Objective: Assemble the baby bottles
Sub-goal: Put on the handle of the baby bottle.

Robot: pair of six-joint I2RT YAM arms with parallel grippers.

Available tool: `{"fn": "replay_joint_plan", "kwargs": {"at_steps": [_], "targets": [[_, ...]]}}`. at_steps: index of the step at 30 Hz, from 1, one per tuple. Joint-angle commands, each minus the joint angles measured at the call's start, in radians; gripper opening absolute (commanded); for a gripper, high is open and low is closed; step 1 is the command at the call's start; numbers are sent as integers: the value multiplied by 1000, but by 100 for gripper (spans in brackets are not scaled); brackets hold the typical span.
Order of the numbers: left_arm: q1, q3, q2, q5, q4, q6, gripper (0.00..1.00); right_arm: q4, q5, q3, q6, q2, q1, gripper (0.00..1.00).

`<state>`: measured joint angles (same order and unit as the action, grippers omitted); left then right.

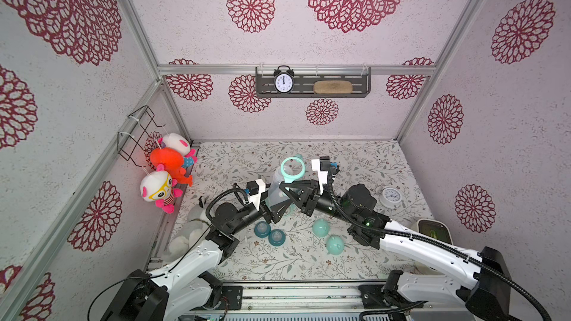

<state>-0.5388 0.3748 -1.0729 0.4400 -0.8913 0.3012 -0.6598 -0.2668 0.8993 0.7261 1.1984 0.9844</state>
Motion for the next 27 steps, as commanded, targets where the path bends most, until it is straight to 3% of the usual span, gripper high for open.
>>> {"fn": "replay_joint_plan", "kwargs": {"at_steps": [1,27], "targets": [[-3,10,-10,0,-53,10,0,-139,-20,-8,67,21,-6,0],[-3,-5,-21,-40,-76,-17,0,-329,-55,-86,252,137,-6,0]]}}
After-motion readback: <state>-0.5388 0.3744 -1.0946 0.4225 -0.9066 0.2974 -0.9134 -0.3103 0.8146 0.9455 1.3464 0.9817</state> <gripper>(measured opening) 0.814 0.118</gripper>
